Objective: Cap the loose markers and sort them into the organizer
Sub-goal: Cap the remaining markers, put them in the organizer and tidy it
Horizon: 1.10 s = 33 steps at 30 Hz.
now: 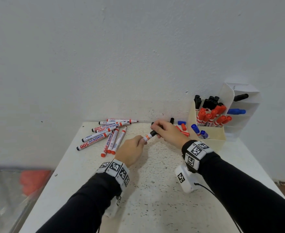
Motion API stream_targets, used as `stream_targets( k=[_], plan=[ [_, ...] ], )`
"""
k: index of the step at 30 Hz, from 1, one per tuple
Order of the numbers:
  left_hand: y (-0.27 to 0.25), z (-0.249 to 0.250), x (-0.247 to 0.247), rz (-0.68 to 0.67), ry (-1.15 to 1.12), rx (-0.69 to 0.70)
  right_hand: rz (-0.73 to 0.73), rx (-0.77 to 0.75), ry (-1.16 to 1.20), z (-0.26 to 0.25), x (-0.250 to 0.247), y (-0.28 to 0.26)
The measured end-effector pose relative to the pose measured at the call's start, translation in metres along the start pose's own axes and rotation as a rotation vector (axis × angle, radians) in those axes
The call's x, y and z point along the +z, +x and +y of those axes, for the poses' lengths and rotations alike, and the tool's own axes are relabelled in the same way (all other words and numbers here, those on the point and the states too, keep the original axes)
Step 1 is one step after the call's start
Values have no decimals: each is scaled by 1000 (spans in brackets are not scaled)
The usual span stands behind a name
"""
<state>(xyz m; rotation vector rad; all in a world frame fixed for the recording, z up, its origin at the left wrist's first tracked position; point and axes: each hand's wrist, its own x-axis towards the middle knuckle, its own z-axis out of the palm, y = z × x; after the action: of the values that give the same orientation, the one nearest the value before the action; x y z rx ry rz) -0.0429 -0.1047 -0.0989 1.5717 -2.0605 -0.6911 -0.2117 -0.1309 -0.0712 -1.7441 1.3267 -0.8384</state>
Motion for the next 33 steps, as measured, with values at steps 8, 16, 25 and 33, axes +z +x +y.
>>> stream_targets(
  k=[8,16,25,33],
  plan=[
    [-12,10,-6,-1,124,38,160,17,-204,4,9,-7],
    [-16,25,-12,-176,-107,-58,146,41,-72,5,15,-18],
    [-7,24,-6,-70,-198,-23,333,-31,116,-14,12,-15],
    [9,-1,-25,32,369,-350,692,-302,18,-67,-44,-29]
  ],
)
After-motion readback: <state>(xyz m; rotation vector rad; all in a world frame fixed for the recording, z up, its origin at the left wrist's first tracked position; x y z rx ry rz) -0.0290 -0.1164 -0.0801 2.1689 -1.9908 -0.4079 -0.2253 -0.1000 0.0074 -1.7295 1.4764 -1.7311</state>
